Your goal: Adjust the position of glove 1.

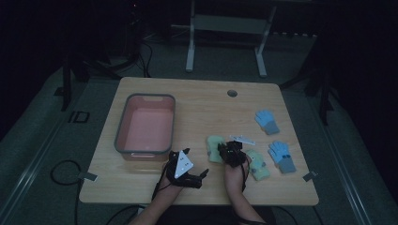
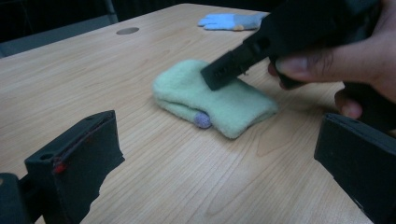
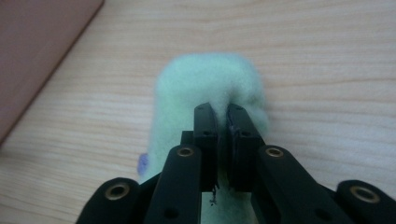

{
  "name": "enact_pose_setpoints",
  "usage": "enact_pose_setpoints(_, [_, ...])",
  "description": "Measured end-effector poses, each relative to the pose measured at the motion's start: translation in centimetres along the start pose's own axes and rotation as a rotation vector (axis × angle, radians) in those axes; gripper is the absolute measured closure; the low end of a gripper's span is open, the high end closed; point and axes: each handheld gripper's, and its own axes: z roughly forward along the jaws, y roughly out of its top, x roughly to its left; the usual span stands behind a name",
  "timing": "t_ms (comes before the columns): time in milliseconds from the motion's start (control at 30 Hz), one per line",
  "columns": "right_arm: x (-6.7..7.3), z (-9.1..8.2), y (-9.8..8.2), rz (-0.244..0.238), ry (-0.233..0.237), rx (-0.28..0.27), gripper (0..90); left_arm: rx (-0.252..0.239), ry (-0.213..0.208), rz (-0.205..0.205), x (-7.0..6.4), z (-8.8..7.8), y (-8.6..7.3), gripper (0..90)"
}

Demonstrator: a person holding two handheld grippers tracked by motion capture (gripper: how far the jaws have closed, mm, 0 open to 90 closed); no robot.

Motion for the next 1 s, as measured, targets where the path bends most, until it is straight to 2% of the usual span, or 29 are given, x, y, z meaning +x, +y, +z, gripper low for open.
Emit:
enact_pose_setpoints(100, [0.0,0.0,-0.1,0.004,-0.003,-0.008,81.0,0.0,0.001,-0.002,0.0,0.0,0.0,0.1])
enact_pose_setpoints(200, [0.0,-0.2,0.1,-0.012,-0.014,-0.015,71.1,0.0,0.001,-0.001,0.0,0.0,0.0,0.1])
enact_pose_setpoints(267, [0.0,-0.3,0.2,-0.016,-0.009,-0.011,68.4,0.0,0.002,-0.001,0.0,0.0,0.0,0.1])
enact_pose_setpoints(300, [-0.3,-0.6,0.6,-0.036,-0.007,-0.017,61.8,0.001,0.001,-0.001,0.0,0.0,0.0,0.1])
enact_pose_setpoints(333, [-0.5,-0.7,0.8,-0.05,0.003,-0.006,59.9,0.002,0.001,-0.002,0.0,0.0,0.0,0.1])
enact_pose_setpoints(367, [-0.8,-0.9,1.1,-0.058,0.023,0.0,59.6,0.003,0.0,-0.001,0.0,0.0,0.0,0.1])
enact_pose_setpoints(400, [-1.0,-1.1,1.3,-0.065,0.025,-0.004,59.4,0.001,0.0,-0.001,0.0,0.0,0.0,0.1])
enact_pose_setpoints(533, [-1.1,-2.1,2.5,-0.149,0.011,-0.009,59.9,0.002,-0.004,0.001,0.0,0.0,0.0,0.1])
enact_pose_setpoints(700, [-1.5,-2.7,3.7,-0.221,0.041,0.015,60.0,-0.005,0.0,0.0,0.0,0.0,0.0,0.1])
enact_pose_setpoints(900, [-3.0,-3.2,4.2,-0.275,0.074,0.045,60.0,-0.012,0.004,-0.001,0.0,-0.1,0.0,0.1])
enact_pose_setpoints(933, [-3.6,-3.6,4.3,-0.301,0.076,0.052,60.0,-0.011,0.004,-0.003,0.0,-0.1,0.0,0.1])
enact_pose_setpoints(1000, [-4.3,-3.9,4.4,-0.32,0.08,0.062,60.0,-0.009,0.003,-0.003,0.0,0.0,0.0,0.1])
